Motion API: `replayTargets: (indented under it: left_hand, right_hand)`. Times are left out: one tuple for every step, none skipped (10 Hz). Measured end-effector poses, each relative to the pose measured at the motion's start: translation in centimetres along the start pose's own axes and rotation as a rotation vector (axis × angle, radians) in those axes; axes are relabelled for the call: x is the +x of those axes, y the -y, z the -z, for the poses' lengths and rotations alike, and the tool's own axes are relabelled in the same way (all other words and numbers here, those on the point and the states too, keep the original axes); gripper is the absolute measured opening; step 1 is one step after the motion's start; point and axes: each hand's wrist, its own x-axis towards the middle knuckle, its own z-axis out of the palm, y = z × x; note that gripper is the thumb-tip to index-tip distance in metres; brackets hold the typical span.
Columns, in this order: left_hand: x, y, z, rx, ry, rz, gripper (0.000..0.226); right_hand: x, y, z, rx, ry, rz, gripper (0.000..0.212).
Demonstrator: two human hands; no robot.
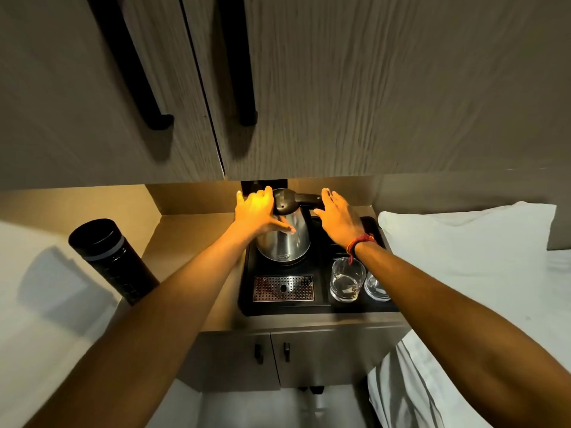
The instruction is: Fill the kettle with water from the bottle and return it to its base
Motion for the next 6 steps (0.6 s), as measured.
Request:
replayTargets:
  left_hand:
    - [-1.2,0.3,-0.9,0.031,-0.033,-0.035,0.132]
    - [-1.8,0.2,-1.1,0.043,-0.002,-0.024,0.140]
    - [-1.7,-0.3,-0.5,0.022,0.047,-0.008,0.142]
    - [-2.1,-0.9,0.7,-0.044,0.131,0.016,0.144]
    - [-3.1,-1.0,1.0,-0.049,0.085,0.011,0.143]
    - [-6.0,-1.3,1.2,0.062,-0.148,-0.111,0.121]
  right_hand:
    - [-0.6,-0.2,-0.7,-0.145,-0.039,0.075,0.066]
    - [-0.8,-0.4,-0.5,-0.340,-0.062,0.147,0.066]
    - [-0.8,-0.3,0.4,-0.516,-0.040,0.192,0.069]
    - [-1.5,1.4,2.0,-0.626,0.016,0.200,0.071]
    - [-2.8,2.5,2.4,-0.595,-0.027,0.177,0.079]
    - [-6.7,3.7,3.0,-0.616,-0.095,0.255,0.080]
